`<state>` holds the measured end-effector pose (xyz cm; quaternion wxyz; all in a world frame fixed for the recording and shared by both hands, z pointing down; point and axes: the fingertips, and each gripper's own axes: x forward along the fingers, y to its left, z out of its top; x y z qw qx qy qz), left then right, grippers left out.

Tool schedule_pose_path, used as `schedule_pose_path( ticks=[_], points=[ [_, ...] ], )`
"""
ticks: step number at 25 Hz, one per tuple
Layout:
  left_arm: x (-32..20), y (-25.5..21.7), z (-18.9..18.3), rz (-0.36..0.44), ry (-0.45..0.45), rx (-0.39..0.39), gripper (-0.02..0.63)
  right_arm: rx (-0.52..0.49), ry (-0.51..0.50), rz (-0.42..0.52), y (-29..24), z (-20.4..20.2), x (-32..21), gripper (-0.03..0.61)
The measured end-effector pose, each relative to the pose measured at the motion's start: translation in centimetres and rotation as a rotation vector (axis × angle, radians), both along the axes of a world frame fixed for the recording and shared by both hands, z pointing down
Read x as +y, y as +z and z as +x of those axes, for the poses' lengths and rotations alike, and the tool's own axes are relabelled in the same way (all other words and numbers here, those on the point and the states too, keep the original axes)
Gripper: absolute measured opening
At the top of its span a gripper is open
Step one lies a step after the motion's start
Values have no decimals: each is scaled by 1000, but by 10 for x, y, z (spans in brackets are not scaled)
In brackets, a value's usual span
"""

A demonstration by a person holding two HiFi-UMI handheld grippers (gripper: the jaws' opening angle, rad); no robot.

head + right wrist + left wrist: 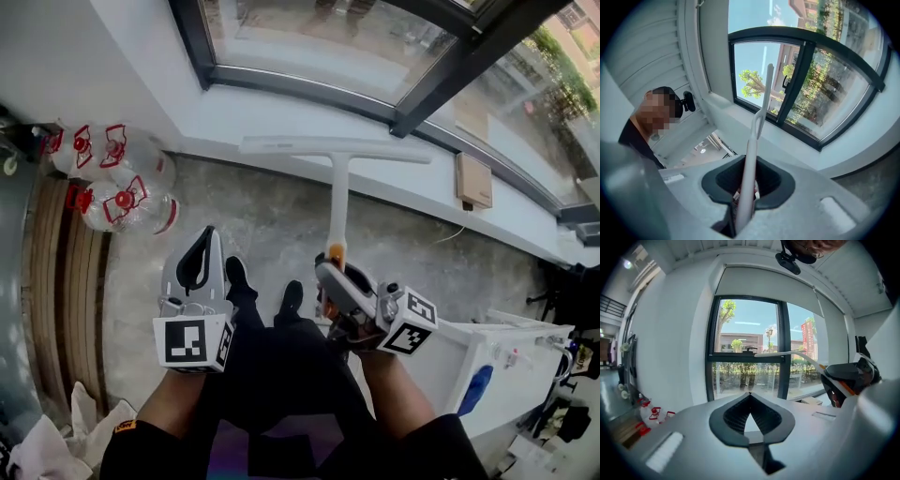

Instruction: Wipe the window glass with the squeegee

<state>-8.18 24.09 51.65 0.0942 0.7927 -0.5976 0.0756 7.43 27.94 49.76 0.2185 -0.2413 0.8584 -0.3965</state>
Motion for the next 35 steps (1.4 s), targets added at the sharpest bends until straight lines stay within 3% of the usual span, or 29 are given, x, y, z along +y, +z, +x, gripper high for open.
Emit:
schedule_pose_path(
  ticks=[9, 16, 22, 28, 35],
  points=[
    [56, -9, 6, 25, 106, -6, 18, 7, 66, 8, -3, -17, 60, 44],
    [100, 6, -45, -1, 116, 34, 18, 29, 88, -52, 11, -72, 120, 44],
    [133, 9, -63, 7, 160, 47, 18, 15, 116, -89, 25, -101, 164, 44],
    [138, -10, -67, 40, 163, 56, 18, -11, 155, -63, 15, -95, 168, 44],
    [140, -11, -46, 44, 221, 74, 18, 13, 170, -3, 1, -90, 170, 41]
  ],
)
